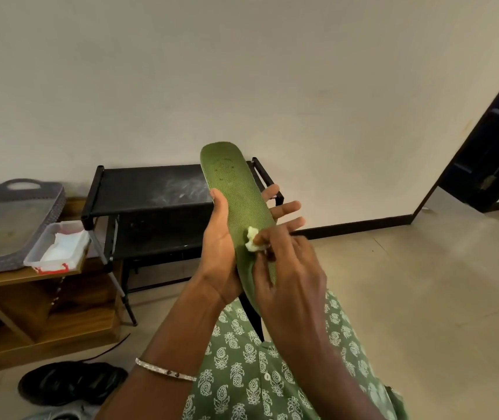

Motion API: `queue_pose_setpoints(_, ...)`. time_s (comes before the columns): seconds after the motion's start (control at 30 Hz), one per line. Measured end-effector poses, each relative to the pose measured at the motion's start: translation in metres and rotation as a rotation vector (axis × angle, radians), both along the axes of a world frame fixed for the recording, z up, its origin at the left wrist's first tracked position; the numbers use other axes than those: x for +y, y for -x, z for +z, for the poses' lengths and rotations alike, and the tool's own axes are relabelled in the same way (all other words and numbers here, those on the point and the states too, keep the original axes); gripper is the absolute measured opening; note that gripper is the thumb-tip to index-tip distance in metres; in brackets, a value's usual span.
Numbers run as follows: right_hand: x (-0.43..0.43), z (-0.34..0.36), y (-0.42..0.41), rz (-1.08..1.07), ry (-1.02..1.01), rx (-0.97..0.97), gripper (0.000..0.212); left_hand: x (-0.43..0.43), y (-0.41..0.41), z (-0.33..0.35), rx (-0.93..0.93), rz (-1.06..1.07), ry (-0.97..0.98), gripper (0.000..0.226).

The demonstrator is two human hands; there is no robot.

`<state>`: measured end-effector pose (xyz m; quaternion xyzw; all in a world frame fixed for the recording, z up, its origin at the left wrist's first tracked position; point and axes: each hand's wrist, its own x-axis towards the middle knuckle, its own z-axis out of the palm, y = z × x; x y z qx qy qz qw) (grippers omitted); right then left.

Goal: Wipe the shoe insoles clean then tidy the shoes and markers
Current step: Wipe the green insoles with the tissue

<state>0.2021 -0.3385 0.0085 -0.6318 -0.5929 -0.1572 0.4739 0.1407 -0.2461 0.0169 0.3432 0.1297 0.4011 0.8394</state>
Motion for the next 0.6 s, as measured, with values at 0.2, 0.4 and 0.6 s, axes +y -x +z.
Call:
queue_pose_setpoints(0.2, -0.012, -0.013, 0.008, 0.012, 0.046, -0.068, 0.022, 0.001, 0.0, 0.003, -0.016, 0.02, 0.015, 0.096)
queue_pose_setpoints(0.4, 0.017, 0.004, -0.008, -0.053, -0.105, -0.049, 0.005, -0.004, -0.002, 0.001, 0.006, -0.023, 0.025, 0.093)
queue_pose_setpoints(0.6, -0.011, -0.018, 0.016, 0.007, -0.017, -0.132, 0.019, -0.001, 0.005, 0.005, -0.023, 0.025, 0.024, 0.091)
